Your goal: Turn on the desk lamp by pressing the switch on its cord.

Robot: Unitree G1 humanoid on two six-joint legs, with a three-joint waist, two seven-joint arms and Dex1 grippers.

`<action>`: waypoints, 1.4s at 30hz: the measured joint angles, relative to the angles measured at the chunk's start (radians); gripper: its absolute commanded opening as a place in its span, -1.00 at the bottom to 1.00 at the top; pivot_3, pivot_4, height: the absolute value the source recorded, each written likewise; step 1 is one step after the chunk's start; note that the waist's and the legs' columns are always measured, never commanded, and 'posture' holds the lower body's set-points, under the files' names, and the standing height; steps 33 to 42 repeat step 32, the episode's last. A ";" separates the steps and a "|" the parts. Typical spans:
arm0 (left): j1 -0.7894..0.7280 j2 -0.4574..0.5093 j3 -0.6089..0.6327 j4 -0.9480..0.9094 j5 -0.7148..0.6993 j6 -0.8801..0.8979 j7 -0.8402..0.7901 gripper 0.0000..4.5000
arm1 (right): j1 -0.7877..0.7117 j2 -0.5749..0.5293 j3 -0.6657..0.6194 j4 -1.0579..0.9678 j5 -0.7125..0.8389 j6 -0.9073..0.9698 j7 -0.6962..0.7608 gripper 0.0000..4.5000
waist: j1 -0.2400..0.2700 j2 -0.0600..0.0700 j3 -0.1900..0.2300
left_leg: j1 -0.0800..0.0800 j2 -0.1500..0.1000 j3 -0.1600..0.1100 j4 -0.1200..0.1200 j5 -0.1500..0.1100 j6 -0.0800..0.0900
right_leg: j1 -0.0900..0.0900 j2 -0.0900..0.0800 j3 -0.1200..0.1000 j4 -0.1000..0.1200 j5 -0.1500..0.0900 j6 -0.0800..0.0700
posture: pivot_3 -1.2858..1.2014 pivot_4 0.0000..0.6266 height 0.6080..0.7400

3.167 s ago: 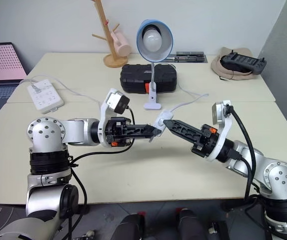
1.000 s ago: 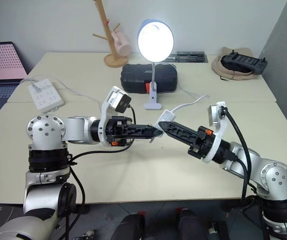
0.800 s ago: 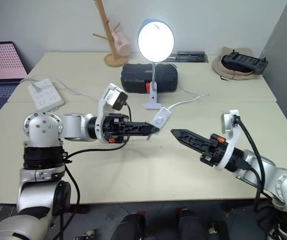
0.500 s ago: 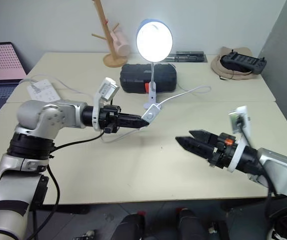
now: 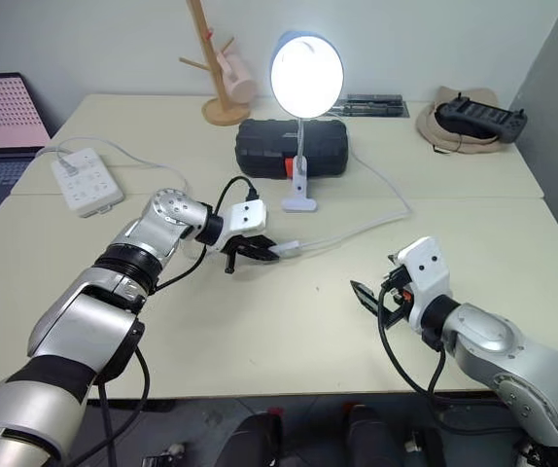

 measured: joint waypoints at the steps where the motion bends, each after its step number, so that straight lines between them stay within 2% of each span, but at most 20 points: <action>1: -0.013 -0.009 0.003 0.028 0.014 -0.018 0.003 -0.44 | 0.002 0.009 0.000 0.000 -0.020 0.001 0.002 1.00 | 0.000 0.000 0.000 | 0.000 0.000 0.000 0.000 0.000 0.000 | 0.000 0.000 0.000 0.001 0.000 0.000 | 0.03 -0.52 1.00; 8: -0.049 -0.028 0.060 0.108 0.062 -0.079 0.001 0.23 | 0.022 0.065 0.000 0.000 -0.097 0.012 0.025 1.00 | -0.002 0.000 0.000 | 0.001 0.000 -0.002 0.002 0.000 0.000 | 0.000 0.000 -0.001 0.006 0.000 0.000 | 0.03 -0.52 1.00; 12: -0.057 -0.007 0.105 0.107 0.057 -0.075 -0.092 0.62 | 0.040 0.095 -0.028 -0.002 -0.093 0.034 0.044 1.00 | -0.004 0.000 0.000 | 0.001 0.000 -0.002 0.004 0.000 0.000 | 0.000 0.001 -0.001 0.007 0.000 0.000 | 0.03 -0.52 1.00; 16: -0.060 0.064 0.197 0.029 -0.006 -0.012 -0.225 0.99 | 0.032 0.072 -0.078 -0.004 -0.081 0.054 0.110 1.00 | -0.006 0.000 0.000 | 0.002 0.001 -0.003 0.004 0.000 0.000 | 0.000 0.001 -0.002 0.009 0.000 0.000 | 0.03 -0.52 1.00; 20: -0.038 0.138 0.263 -0.088 -0.048 0.078 -0.259 0.99 | -0.006 0.062 -0.109 0.012 -0.077 0.074 0.152 1.00 | -0.006 0.000 0.000 | 0.003 0.001 -0.003 0.005 0.000 0.000 | 0.001 0.001 -0.002 0.009 0.000 0.000 | 0.03 -0.52 1.00; 25: 0.265 0.319 0.394 -0.495 -0.129 0.356 -0.204 0.99 | -0.011 -0.017 -0.140 0.054 -0.059 0.089 0.292 1.00 | -0.025 0.001 0.000 | 0.007 0.004 -0.004 0.002 0.000 0.000 | 0.003 0.001 -0.001 0.009 0.000 -0.001 | 0.03 -0.52 1.00; 29: 0.442 0.377 0.478 -0.714 -0.171 0.507 -0.115 0.99 | -0.035 -0.006 -0.128 0.083 -0.061 0.091 0.328 1.00 | -0.019 0.001 0.000 | 0.008 0.004 -0.006 0.003 0.000 0.000 | 0.005 0.001 -0.003 0.010 0.000 -0.001 | 0.03 -0.52 1.00; 32: 0.548 0.395 0.526 -0.861 -0.209 0.607 -0.062 0.99 | -0.070 0.007 -0.114 0.113 -0.080 0.091 0.342 1.00 | -0.005 0.001 0.000 | 0.014 0.004 -0.005 0.002 0.000 0.000 | 0.011 -0.001 -0.002 0.009 -0.003 0.003 | 0.03 -0.52 1.00; 42: 0.548 0.395 0.526 -0.861 -0.209 0.607 -0.062 0.99 | -0.070 0.007 -0.114 0.113 -0.080 0.091 0.342 1.00 | -0.005 0.001 0.000 | 0.014 0.004 -0.005 0.002 0.000 0.000 | 0.011 -0.001 -0.002 0.009 -0.003 0.003 | 0.03 -0.52 1.00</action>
